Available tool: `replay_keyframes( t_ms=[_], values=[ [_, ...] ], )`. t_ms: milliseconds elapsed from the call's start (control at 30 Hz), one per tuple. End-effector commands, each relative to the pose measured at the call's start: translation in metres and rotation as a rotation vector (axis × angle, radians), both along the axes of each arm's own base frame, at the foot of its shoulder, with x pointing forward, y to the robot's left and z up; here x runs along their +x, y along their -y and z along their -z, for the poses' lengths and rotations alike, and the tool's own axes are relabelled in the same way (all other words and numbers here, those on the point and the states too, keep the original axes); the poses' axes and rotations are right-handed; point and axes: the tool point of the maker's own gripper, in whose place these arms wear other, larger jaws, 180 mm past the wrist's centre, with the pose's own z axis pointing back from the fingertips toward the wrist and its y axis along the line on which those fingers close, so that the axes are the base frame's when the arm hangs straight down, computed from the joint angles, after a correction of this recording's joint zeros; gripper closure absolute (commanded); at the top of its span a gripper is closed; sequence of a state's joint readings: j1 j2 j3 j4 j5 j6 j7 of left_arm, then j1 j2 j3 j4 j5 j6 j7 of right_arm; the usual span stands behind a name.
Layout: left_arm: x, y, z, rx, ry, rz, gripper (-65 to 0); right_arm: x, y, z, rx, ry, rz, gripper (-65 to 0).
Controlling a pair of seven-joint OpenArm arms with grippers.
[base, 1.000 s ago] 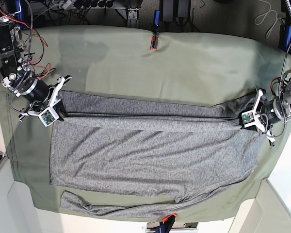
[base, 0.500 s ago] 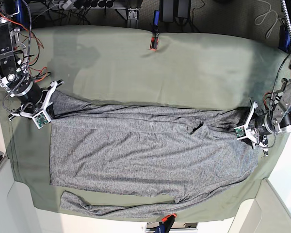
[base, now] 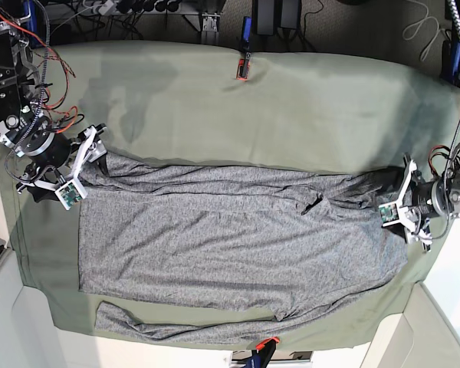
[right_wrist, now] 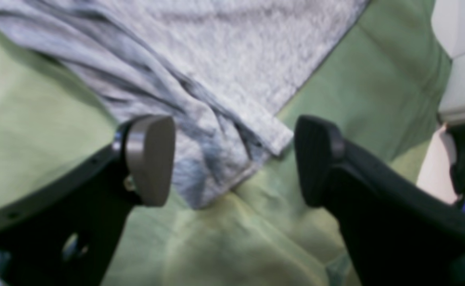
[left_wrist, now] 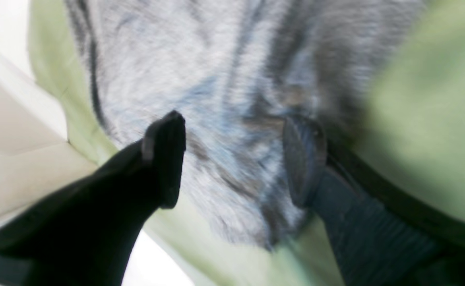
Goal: Fold the T-shirt properly
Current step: 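Hold the shoulder edge with both grippers and adjust the grip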
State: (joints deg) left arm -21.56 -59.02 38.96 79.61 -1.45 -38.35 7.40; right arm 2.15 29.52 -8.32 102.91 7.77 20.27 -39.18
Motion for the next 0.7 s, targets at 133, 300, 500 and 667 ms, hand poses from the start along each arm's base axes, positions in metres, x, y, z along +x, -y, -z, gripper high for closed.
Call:
replay_keyframes(
  t_ms=[133,300,500,667],
  values=[
    [-0.023,-0.020,0.012,0.127,0.003,-0.034,-40.8,-0.026,-0.022,0.008,0.020,-0.054,-0.135,-45.0],
    [-0.013,-0.019,0.024,0.176,0.143,-0.007,-40.8,-0.037,-0.017,0.026,-0.098,-0.070,-0.132,-44.9],
    [-0.013,-0.009,0.053,0.173,0.124,0.014,-40.8,-0.043,-0.003,0.055,-0.247,-0.112,-0.139,-44.9],
    [-0.003,-0.010,0.056,0.150,0.149,0.027,-40.8,-0.035,0.002,0.060,-0.348,-0.066,-0.105,-44.9]
  ],
)
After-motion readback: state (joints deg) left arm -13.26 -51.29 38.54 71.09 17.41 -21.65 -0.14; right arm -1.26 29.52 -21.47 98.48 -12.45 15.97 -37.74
